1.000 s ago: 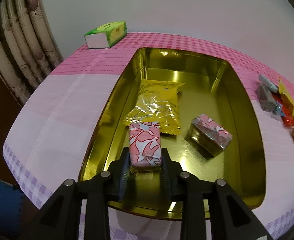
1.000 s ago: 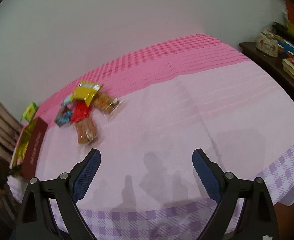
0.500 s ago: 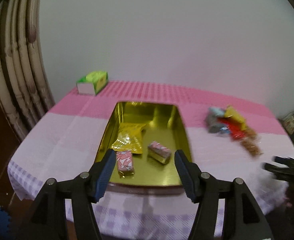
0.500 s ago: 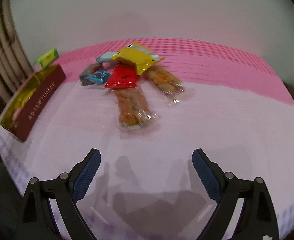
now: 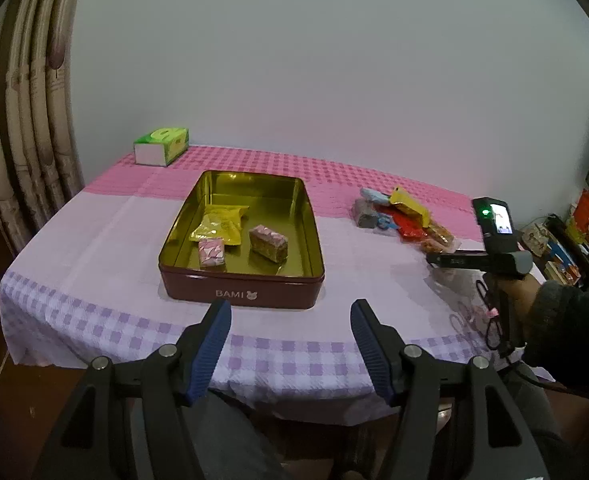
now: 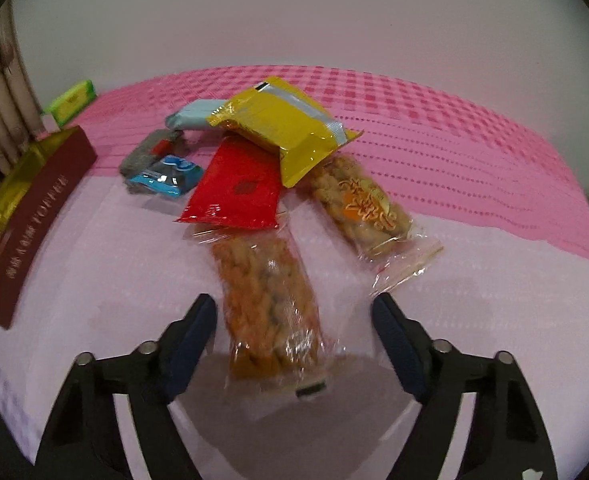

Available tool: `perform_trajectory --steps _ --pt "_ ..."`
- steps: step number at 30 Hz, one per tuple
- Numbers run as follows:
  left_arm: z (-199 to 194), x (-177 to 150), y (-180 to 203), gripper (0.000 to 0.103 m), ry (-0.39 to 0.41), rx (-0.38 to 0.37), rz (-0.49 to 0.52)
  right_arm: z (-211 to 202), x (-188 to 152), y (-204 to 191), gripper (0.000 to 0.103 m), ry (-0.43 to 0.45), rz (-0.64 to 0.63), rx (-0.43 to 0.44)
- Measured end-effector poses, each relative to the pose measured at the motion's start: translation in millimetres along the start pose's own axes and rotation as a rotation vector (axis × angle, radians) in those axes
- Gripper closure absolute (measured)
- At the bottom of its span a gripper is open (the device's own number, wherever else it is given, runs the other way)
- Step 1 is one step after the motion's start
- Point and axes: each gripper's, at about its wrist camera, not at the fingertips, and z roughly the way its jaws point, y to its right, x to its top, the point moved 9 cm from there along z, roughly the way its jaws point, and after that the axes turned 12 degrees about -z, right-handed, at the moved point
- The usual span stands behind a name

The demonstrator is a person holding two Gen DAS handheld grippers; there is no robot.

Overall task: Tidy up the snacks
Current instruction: 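Grasp the clear bag of crunchy sticks with the right gripper, then lift the clear snack bag and carry it over the tin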

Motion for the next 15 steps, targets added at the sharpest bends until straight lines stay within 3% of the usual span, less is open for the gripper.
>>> perform_trajectory --steps 1,2,8,15 --pt "0.4 -1.0 0.2 0.04 -0.005 -0.007 -0.005 -0.5 2.5 -2.4 0.055 0.006 -0.007 0.009" --pt "-0.2 -2.3 -0.5 0.04 -0.008 -0.009 -0.012 -2.0 6.3 -6.8 0.066 0.008 -0.022 0.01" --pt "-6.2 2.9 -3.2 0.04 0.009 -0.024 -0.052 -11.0 4.3 -28.8 0.067 -0.015 -0.108 -0.042" --pt "-11.3 5.8 -4.2 0.04 0.024 -0.021 -0.065 -41.8 7.5 -32.1 0.067 0.015 -0.113 -0.085"
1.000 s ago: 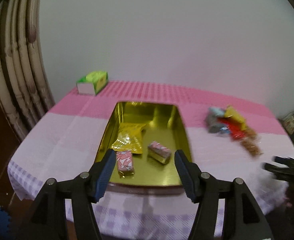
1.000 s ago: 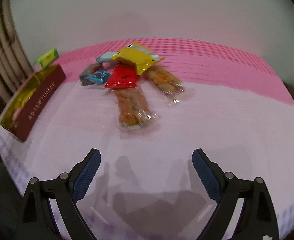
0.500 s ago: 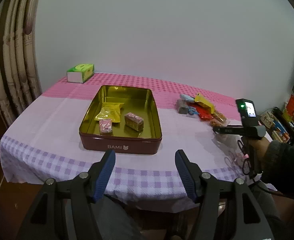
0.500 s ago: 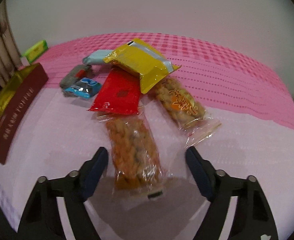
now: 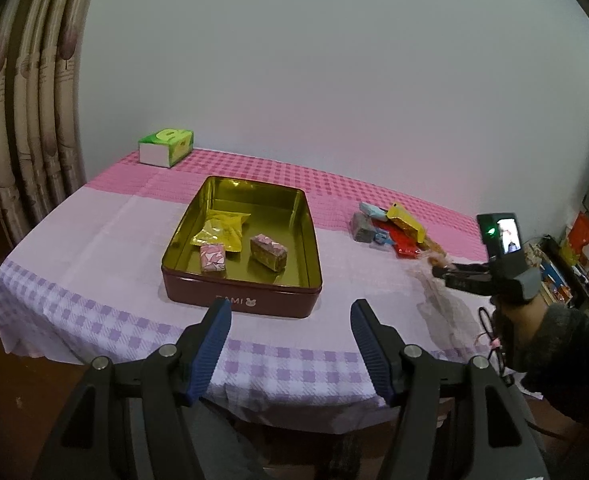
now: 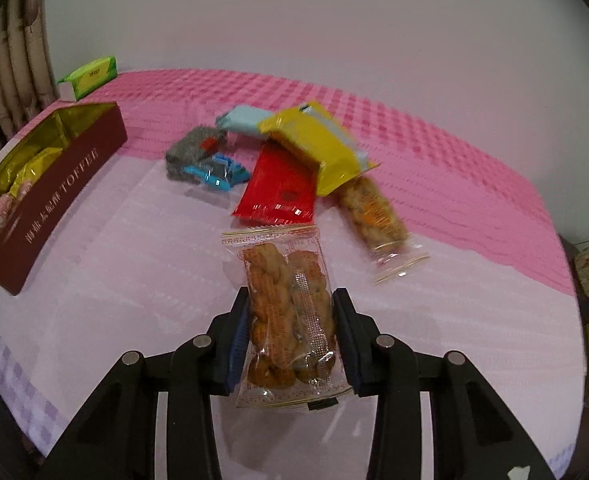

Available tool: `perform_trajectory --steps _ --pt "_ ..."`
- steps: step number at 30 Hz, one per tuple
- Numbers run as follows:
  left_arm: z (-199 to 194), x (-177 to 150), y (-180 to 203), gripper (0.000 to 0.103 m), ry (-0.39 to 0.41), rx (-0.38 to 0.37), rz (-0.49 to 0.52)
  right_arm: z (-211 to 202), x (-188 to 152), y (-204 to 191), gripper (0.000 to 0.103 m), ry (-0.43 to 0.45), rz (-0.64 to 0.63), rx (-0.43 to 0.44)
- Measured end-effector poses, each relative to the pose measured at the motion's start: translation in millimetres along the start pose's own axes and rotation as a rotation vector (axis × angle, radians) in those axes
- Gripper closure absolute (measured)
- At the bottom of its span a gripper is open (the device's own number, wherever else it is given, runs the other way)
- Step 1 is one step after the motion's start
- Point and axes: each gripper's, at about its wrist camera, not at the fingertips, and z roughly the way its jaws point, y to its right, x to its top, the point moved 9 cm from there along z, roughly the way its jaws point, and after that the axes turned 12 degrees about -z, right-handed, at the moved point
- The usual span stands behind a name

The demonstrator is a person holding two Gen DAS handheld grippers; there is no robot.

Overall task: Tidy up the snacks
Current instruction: 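Lift the clear snack bag and carry it over the tin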

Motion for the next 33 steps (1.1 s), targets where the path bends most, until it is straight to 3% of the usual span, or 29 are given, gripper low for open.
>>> perform_trajectory --steps 17,33 --pt "-9.2 5.2 -12.5 0.04 0.045 0.075 -0.042 -85.3 59.7 29.1 0.067 0.105 0.012 -0.113" --pt "-9.7 6.1 -15.7 0.04 0.052 0.092 -0.049 -121.5 111.1 -19.1 0.067 0.188 -0.051 -0.095"
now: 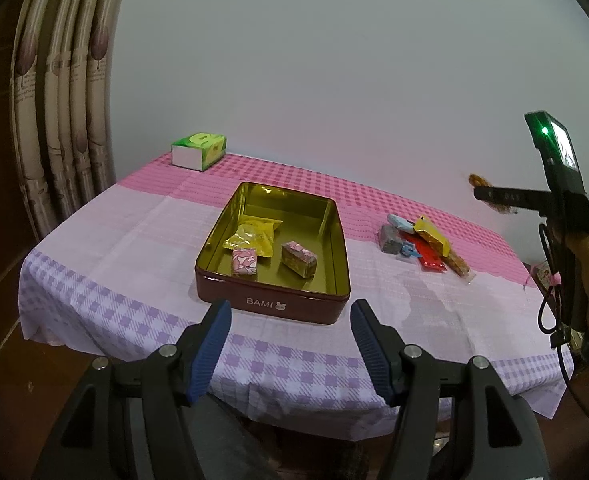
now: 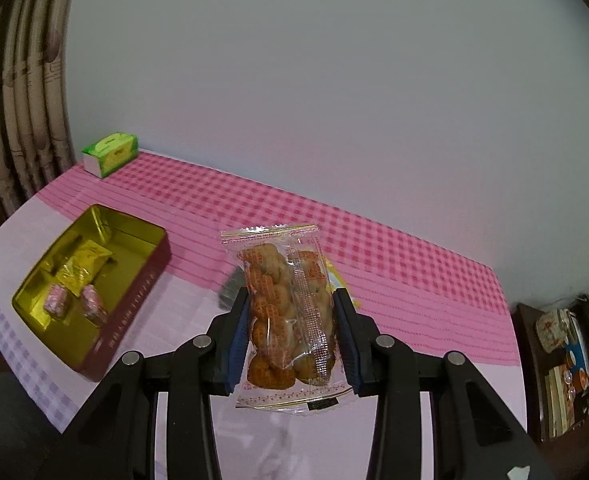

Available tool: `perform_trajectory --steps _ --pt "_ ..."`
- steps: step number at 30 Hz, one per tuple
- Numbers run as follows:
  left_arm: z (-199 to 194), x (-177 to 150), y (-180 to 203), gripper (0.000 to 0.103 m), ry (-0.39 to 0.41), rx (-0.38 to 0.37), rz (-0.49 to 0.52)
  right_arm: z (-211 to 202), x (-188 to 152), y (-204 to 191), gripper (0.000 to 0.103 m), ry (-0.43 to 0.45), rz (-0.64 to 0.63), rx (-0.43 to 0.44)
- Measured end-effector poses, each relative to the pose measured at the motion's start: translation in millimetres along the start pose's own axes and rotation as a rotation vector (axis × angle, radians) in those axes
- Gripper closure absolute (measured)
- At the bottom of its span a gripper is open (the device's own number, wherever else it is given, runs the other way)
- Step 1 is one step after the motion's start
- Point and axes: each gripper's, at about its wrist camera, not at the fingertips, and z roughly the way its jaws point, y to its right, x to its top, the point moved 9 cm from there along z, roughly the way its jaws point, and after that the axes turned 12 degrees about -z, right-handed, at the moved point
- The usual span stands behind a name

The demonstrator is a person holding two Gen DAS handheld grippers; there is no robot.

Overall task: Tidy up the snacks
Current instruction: 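Lift the clear snack bag and carry it over the tin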

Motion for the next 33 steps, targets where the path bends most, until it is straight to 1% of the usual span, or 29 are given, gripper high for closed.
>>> perform_trajectory --steps 11,17,27,33 --pt "-0.7 3.6 -4.4 0.04 0.006 0.004 -0.012 3.1 30.3 -46.4 0.067 0.024 -0.057 0.037" --pt "-1.7 5.1 -7.2 0.04 0.011 0.008 -0.019 7.4 37.8 -66.4 0.067 0.024 -0.077 0.056" --pt "3.5 5.6 -21.2 0.04 -0.004 0.05 -0.054 17.7 45.4 -95.4 0.067 0.015 -0.106 0.085" --pt "5.0 6.7 -26.6 0.04 -0.006 0.058 -0.069 26.2 51.3 -118.1 0.066 0.009 -0.122 0.107"
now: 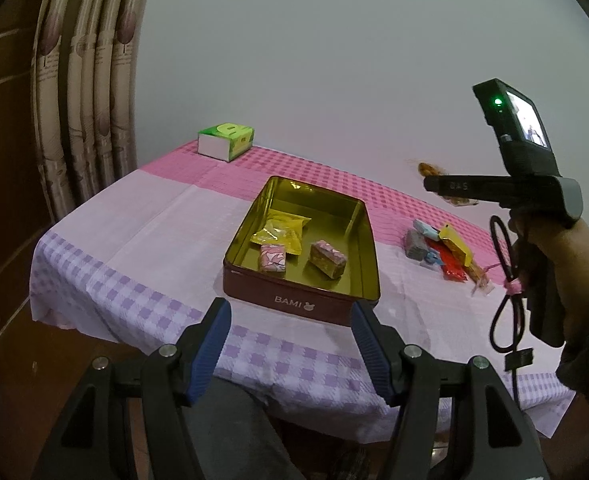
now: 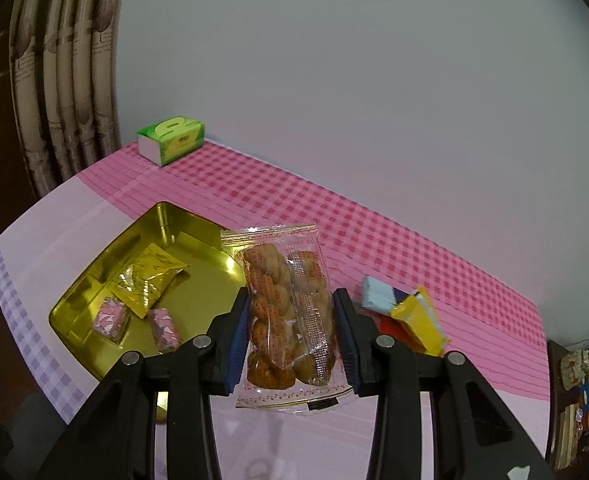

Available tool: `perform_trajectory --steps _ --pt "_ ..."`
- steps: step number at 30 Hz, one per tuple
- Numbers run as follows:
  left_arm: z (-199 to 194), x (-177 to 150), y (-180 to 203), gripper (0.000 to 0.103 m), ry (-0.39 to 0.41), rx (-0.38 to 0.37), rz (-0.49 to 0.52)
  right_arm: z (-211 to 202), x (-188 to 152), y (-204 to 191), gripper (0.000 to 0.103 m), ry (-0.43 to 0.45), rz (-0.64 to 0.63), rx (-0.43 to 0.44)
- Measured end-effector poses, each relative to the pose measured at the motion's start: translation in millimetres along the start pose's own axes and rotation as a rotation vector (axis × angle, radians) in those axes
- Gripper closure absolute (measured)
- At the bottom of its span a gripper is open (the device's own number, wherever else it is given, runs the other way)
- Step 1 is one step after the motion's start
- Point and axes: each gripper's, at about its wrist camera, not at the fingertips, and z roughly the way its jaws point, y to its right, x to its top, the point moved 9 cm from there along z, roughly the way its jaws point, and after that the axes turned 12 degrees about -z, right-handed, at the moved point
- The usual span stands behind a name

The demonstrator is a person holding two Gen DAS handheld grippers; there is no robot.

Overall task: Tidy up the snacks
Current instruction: 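Lift the clear snack bag and carry it over the tin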

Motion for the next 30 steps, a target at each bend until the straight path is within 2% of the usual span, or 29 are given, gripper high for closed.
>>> perform_trajectory --steps 14,30 --pt "10.8 3.1 -16.9 0.04 -0.023 0.026 -0.054 48.6 13.3 -55.8 0.066 -0.041 -0.053 0.066" --pt "21.7 3.7 -32.8 0.04 -0.057 0.046 -0.099 95.5 26.1 -94.9 0.066 -0.085 -0.104 0.102"
